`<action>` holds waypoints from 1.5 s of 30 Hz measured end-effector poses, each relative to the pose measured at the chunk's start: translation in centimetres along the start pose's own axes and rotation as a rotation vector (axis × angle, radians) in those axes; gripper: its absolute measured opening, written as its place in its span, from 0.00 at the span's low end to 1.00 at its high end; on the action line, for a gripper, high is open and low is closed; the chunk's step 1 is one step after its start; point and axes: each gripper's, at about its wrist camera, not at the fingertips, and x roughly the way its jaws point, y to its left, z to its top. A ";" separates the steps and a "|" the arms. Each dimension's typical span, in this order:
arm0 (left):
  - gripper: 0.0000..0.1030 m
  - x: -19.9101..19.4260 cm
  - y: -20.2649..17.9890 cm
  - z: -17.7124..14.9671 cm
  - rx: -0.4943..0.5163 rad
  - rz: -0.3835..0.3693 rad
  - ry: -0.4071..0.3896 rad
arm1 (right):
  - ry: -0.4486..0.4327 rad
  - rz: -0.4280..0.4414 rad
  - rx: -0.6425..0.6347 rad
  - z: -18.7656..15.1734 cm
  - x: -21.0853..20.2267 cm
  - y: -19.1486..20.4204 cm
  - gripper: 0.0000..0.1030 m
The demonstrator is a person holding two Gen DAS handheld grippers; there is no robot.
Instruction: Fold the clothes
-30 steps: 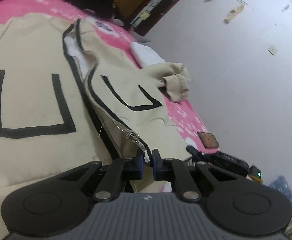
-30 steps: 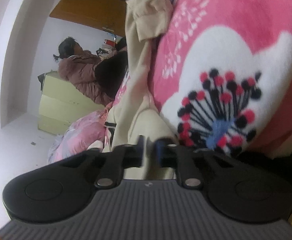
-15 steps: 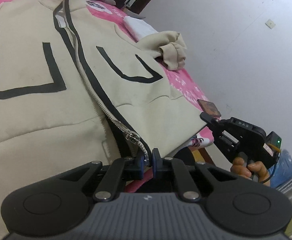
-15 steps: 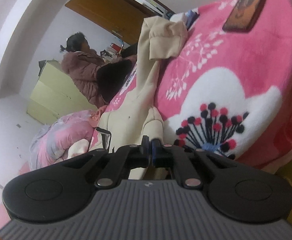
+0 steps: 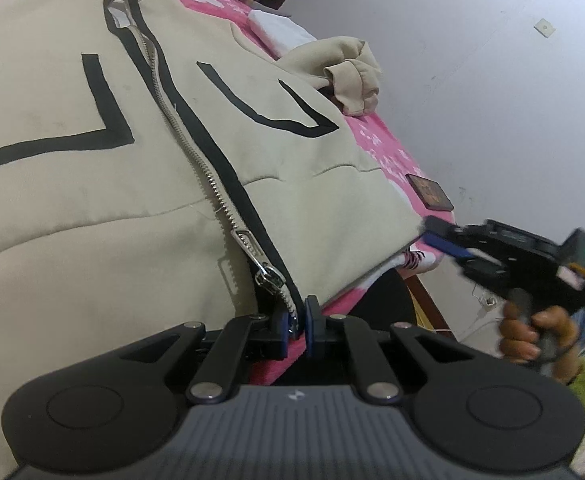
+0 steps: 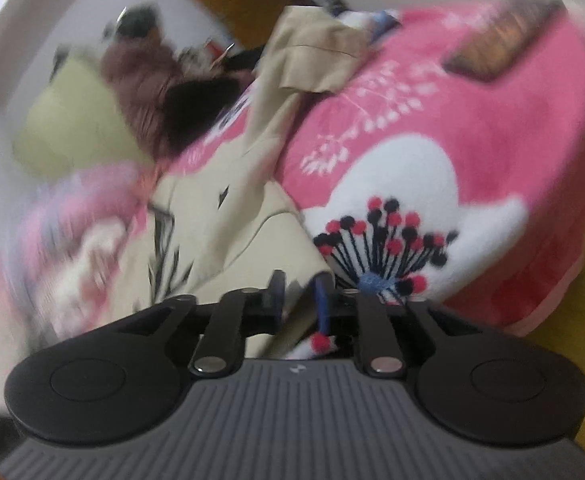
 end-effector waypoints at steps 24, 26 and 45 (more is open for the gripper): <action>0.08 1.7 3.2 -0.8 -0.040 -0.172 -0.039 | 0.274 0.052 -0.964 6.3 33.5 30.3 0.29; 0.08 1.8 3.3 -0.8 -0.035 -0.182 -0.038 | 0.301 0.043 -0.983 5.6 35.9 30.8 0.29; 0.08 2.2 4.1 -0.3 -0.007 -0.214 -0.070 | 0.172 0.248 -0.713 9.6 35.8 28.5 0.02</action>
